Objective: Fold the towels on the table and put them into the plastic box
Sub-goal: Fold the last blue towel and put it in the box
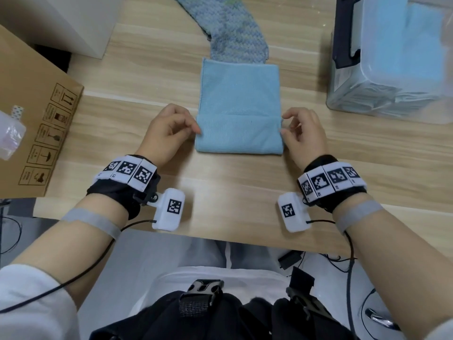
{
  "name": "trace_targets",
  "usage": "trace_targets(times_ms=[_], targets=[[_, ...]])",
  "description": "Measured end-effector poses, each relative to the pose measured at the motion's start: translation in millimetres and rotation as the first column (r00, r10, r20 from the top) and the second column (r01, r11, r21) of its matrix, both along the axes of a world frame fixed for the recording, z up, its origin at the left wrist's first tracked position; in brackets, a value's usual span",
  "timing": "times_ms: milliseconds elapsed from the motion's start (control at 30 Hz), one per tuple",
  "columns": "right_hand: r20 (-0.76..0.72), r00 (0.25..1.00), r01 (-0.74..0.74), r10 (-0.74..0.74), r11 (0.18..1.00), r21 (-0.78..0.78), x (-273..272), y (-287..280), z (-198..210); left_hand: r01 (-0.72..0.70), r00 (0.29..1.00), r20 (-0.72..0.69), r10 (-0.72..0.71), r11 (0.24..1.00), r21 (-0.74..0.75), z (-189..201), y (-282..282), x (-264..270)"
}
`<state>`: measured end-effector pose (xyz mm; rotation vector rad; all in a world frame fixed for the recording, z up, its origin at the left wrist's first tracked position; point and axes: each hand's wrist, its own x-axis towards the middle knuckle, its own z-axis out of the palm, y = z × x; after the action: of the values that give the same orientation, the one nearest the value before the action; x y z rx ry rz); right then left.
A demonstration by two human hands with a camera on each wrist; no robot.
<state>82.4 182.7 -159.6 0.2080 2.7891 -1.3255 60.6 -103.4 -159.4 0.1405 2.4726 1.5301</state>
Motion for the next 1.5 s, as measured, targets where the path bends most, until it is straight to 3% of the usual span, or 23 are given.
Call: trace_targets(times_ms=[67, 167, 267, 333, 433, 533, 633, 767, 900, 1033, 1133, 1233, 1400, 1500], targets=[[-0.03, 0.993, -0.117, 0.117, 0.993, 0.022, 5, 2, 8, 0.142, 0.985, -0.077, -0.153, 0.981, -0.132, -4, -2, -2], [0.142, 0.983, -0.123, 0.12, 0.992, 0.017, -1, 0, 3, 0.299, 0.923, -0.132, -0.362, 0.888, -0.351, -10, -3, -8], [0.177, 0.976, -0.124, 0.123, 0.992, -0.01, -7, 1, -2, 0.344, 0.895, -0.096, -0.435, 0.812, -0.471, -12, -1, -17], [0.1, 0.977, -0.189, 0.186, 0.982, 0.017, -10, 3, -7, 0.337, 0.895, -0.098, -0.435, 0.804, -0.49, -11, 2, -22], [0.056, 0.969, -0.244, 0.242, 0.969, 0.028, -14, 7, -12, 0.305, 0.933, -0.078, -0.352, 0.887, -0.348, -5, 9, -26], [0.041, 0.978, -0.202, 0.202, 0.979, -0.022, -10, 10, -5, 0.143, 0.979, 0.154, -0.132, 0.988, -0.063, 5, 13, -23], [0.071, 0.981, -0.182, 0.181, 0.983, 0.012, -1, 9, 1, 0.011, 0.952, 0.306, -0.017, 1.0, 0.019, 4, 13, -18], [0.256, 0.959, -0.155, 0.119, 0.979, 0.129, 9, -1, 3, -0.105, 0.916, 0.382, 0.123, 0.992, -0.067, 0, 19, -10], [0.314, 0.949, -0.064, -0.01, 0.972, 0.225, -3, -10, -1, -0.131, 0.95, 0.245, 0.193, 0.96, -0.247, 2, 24, -18], [0.352, 0.934, -0.058, -0.065, 0.943, 0.326, -18, -17, -1, -0.139, 0.981, 0.057, 0.186, 0.873, -0.468, 4, 30, -29], [0.37, 0.923, -0.034, -0.108, 0.933, 0.358, -23, -20, -2, -0.172, 0.977, 0.051, 0.209, 0.901, -0.399, 3, 33, -33], [0.375, 0.917, -0.005, -0.136, 0.937, 0.35, -25, -23, 0, -0.08, 0.976, 0.159, 0.146, 0.929, -0.362, 8, 35, -38], [0.334, 0.929, 0.051, -0.162, 0.946, 0.319, -21, -27, 4, 0.153, 0.98, 0.193, -0.05, 0.808, -0.568, 17, 38, -46], [0.299, 0.941, 0.083, -0.158, 0.965, 0.249, -18, -31, 2, 0.31, 0.949, 0.218, -0.228, 0.796, -0.52, 20, 53, -47]])
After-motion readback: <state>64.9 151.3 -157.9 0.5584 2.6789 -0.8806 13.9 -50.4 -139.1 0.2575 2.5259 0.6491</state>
